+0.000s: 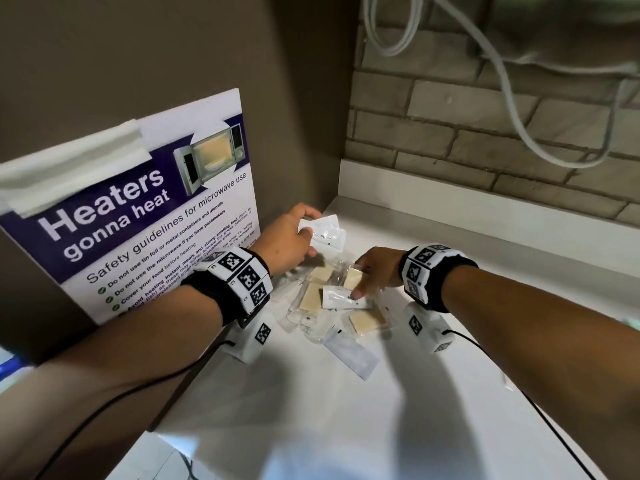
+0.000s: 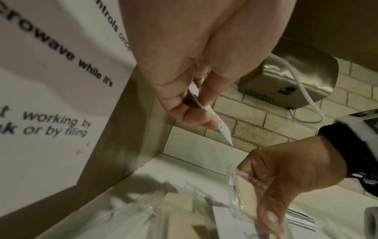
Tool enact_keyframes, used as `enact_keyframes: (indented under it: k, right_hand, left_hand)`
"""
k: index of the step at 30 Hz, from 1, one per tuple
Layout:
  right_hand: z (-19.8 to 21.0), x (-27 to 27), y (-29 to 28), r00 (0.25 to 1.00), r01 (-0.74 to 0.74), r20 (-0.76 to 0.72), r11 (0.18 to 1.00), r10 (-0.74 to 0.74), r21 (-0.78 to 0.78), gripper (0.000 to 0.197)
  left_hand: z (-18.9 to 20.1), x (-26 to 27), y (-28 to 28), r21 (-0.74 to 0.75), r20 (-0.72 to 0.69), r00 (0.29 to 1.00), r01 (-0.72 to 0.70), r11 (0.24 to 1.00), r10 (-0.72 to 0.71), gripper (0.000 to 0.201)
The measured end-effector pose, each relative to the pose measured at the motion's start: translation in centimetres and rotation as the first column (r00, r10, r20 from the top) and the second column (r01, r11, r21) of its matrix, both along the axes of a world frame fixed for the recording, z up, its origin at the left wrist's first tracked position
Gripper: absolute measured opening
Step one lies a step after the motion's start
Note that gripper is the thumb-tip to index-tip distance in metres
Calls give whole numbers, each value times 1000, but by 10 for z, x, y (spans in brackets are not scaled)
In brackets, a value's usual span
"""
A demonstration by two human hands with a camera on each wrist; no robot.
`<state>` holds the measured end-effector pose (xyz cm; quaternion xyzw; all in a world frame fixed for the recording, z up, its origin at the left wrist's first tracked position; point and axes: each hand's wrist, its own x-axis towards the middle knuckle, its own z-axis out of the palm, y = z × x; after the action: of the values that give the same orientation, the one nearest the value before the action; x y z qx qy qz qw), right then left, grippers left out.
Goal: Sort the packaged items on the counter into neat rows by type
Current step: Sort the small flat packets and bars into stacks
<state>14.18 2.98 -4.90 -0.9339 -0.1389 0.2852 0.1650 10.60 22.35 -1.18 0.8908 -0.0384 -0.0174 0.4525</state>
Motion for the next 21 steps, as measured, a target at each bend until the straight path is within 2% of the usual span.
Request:
enact_keyframes:
  k: [3, 7, 10, 12, 15, 18, 21]
  right_hand:
    - [0, -1, -3, 1000, -9, -15, 999, 8, -31, 26]
    - [12, 0, -9, 993, 82, 81, 995, -86, 50, 30]
    - [22, -1, -10, 982, 124, 116, 973, -148, 194, 17]
    - [26, -1, -13, 975, 134, 148, 967, -168, 217, 20]
    - [29, -3, -16, 966, 121, 209, 980, -154, 160, 21]
    - [30, -6, -14, 959, 99, 251, 987, -129, 127, 24]
    - [31, -6, -7, 958, 93, 258, 988, -122, 121, 29]
  left_hand:
    - [-7, 4, 2, 22, -41, 999, -29, 999, 30, 32]
    - [-20, 2, 0, 90, -247, 969, 18, 996, 5, 41]
    - [-30, -3, -11, -46, -359, 933, 18, 999, -33, 37]
    - [-34, -3, -20, -156, -365, 928, 20, 987, -77, 38]
    - [-31, -3, -29, -252, -325, 942, 0, 968, -85, 37]
    - [-24, -5, -33, -312, -328, 939, -8, 950, -100, 37]
    - [-26, -4, -35, -295, -330, 937, 15, 955, -116, 35]
